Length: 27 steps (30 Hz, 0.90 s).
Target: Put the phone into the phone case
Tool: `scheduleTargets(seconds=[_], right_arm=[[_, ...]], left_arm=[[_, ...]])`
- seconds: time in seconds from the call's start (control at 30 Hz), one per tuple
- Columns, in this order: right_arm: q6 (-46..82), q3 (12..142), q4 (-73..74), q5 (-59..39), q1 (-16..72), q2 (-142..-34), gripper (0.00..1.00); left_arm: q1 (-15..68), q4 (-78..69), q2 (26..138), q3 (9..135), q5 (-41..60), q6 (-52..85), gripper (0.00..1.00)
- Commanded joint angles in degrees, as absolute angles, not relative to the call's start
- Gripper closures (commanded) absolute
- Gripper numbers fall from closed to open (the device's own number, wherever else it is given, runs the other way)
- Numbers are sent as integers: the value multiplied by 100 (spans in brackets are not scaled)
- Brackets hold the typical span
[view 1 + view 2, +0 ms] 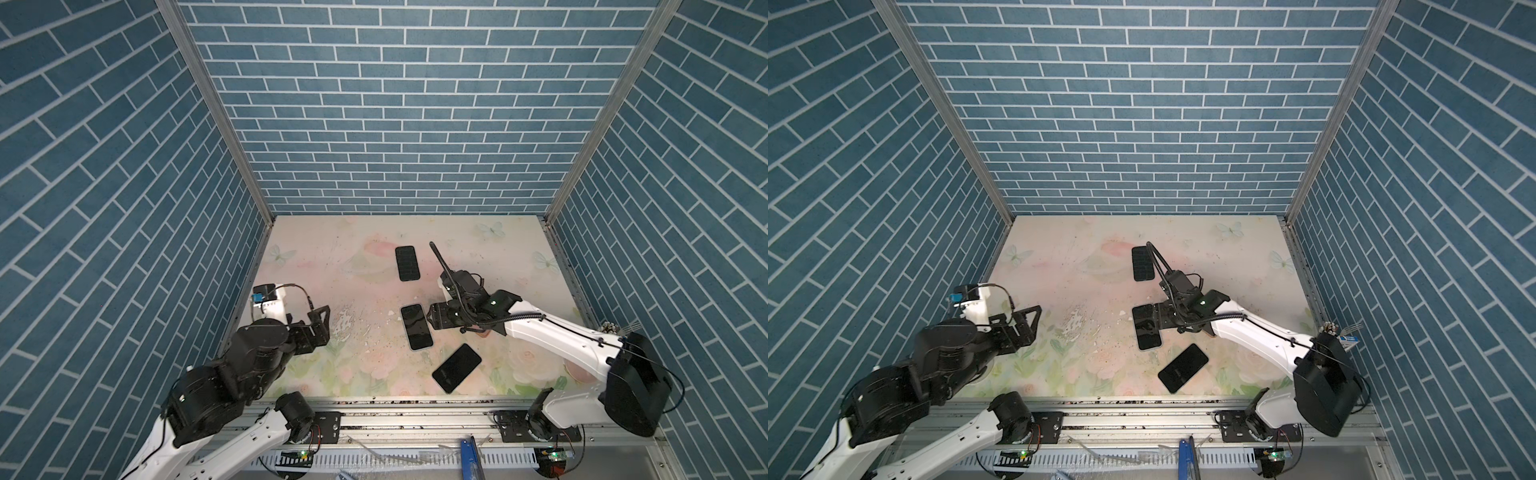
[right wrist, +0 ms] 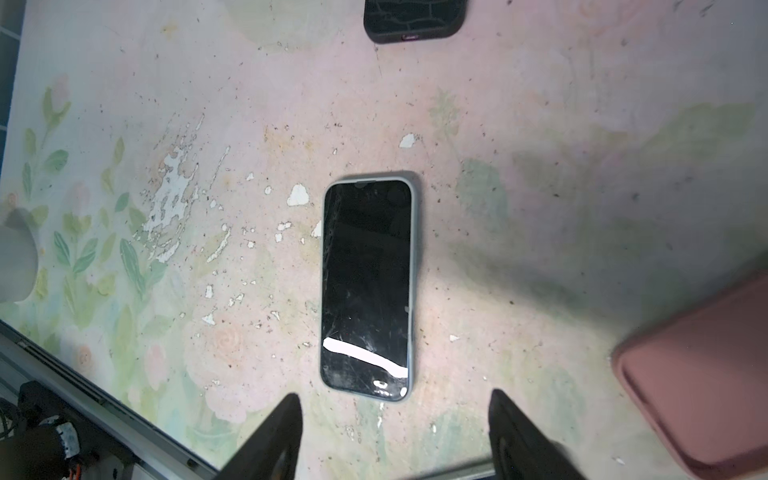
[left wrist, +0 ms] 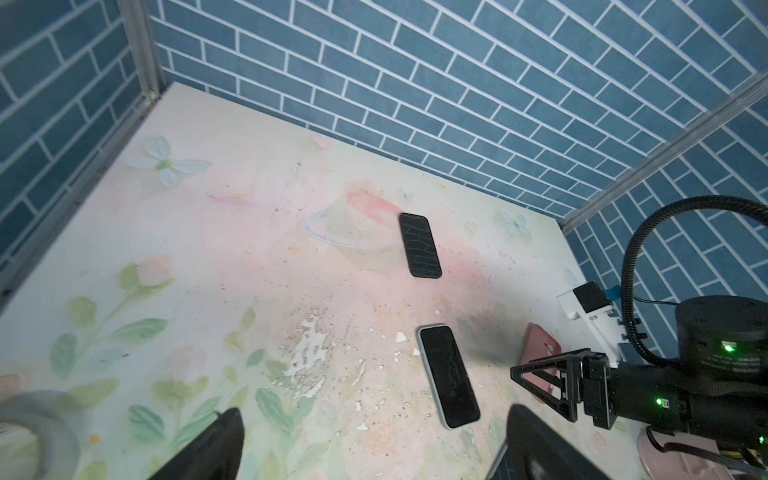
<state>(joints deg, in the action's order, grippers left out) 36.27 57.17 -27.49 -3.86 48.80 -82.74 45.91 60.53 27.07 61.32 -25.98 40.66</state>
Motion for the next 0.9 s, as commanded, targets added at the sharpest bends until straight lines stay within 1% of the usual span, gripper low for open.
scheduleTargets(seconds=[0.0, 0.1, 0.23, 0.3, 0.33, 0.37, 0.53, 0.7, 0.87], right_arm=[[3988, 6089, -3235, -1006, 5173, -8868, 33], [3940, 6565, -3812, -870, 5492, -9515, 35], [4034, 6732, -4007, -662, 5615, -9916, 38], [4009, 6795, -4037, -589, 5621, -10044, 45], [4008, 6838, -4073, -553, 5614, -10098, 47], [3975, 6889, -4128, -538, 5616, -10194, 53], [3964, 6894, -4187, -160, 5625, -10555, 54], [3857, 6955, -4070, -82, 5621, -11050, 54], [3741, 7342, -4015, -1, 5466, -11723, 53]], left_arm=[[4561, 6757, 2382, 5779, -2982, 3626, 0], [4529, 6525, 2065, 5569, -2851, 3578, 0], [4283, 6719, 1991, 5585, -2918, 3556, 0], [4169, 6700, 2012, 5577, -2785, 3511, 1], [4166, 6668, 2032, 5556, -2725, 3498, 0], [4163, 6646, 2073, 5542, -2669, 3483, 0], [4123, 6663, 2279, 5564, -2621, 3516, 0], [4080, 6619, 2287, 5548, -2541, 3496, 0], [4076, 6627, 2224, 5545, -2540, 3490, 0]])
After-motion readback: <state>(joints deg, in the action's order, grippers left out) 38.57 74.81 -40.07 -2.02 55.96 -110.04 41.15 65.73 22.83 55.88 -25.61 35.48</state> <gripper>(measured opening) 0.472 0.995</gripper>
